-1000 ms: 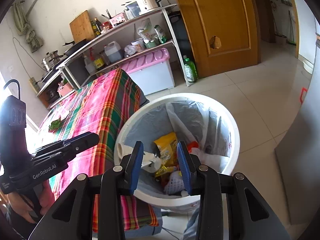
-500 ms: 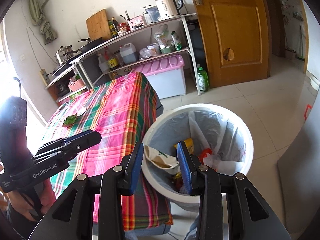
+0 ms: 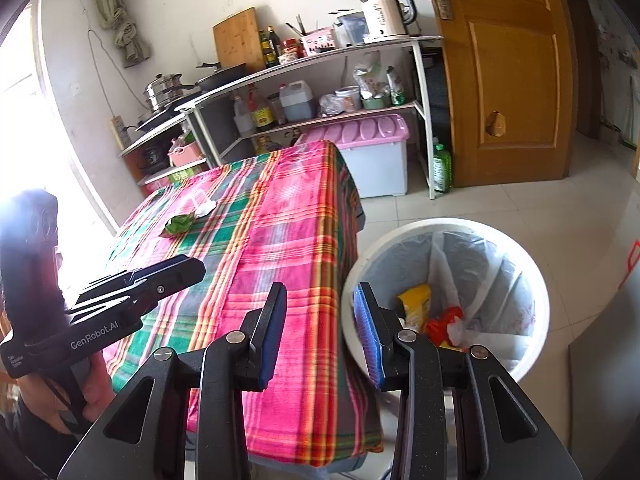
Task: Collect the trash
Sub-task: 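Move both open tools back over the green wrapper and small cup on the table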
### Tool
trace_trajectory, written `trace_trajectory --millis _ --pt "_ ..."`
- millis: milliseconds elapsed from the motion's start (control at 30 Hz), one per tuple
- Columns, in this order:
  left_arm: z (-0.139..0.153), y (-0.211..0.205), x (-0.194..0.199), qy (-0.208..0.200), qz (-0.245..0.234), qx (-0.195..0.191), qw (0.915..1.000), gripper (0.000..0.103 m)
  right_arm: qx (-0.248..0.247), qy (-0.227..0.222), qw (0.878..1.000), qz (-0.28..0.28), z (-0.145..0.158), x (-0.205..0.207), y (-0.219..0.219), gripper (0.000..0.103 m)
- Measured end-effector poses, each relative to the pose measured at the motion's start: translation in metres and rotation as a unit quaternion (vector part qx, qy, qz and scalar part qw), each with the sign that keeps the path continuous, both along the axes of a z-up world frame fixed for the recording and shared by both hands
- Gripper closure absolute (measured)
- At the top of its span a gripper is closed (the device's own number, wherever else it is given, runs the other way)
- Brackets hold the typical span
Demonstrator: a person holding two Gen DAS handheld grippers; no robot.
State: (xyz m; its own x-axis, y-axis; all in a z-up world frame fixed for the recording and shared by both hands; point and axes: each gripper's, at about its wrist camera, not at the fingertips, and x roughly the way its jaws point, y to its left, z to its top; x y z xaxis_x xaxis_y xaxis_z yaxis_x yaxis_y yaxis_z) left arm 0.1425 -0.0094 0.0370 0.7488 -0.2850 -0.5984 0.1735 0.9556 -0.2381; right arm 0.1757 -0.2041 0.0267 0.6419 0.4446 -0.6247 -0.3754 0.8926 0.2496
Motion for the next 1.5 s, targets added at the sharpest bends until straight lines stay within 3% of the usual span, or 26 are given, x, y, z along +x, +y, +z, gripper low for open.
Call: trace_trajectory --millis 333,500,933,1200,1500 --pt "-0.001 0.028 -0.015 -0.008 0.028 0.002 0.9996 0.074 -0.006 0.004 0.999 0.031 -0.003 -0.002 0.028 0.067" --pt "-0.004 0.046 -0.02 -0.008 0.048 0.002 0.9988 0.067 -0.01 0.004 0.999 0.048 -0.003 0.001 0.046 0.067" --pt "-0.001 0.106 -0.019 -0.012 0.107 0.014 0.9941 0.062 -0.017 -0.001 0.996 0.087 0.004 0.02 0.099 0.063" --pt "0.003 0.146 -0.006 -0.015 0.139 0.023 0.9899 0.052 -0.027 -0.005 0.993 0.116 0.004 0.034 0.135 0.063" --pt "0.0 0.183 0.027 0.001 0.15 0.036 0.9881 0.05 -0.033 -0.009 0.99 0.137 0.009 0.055 0.163 0.062"
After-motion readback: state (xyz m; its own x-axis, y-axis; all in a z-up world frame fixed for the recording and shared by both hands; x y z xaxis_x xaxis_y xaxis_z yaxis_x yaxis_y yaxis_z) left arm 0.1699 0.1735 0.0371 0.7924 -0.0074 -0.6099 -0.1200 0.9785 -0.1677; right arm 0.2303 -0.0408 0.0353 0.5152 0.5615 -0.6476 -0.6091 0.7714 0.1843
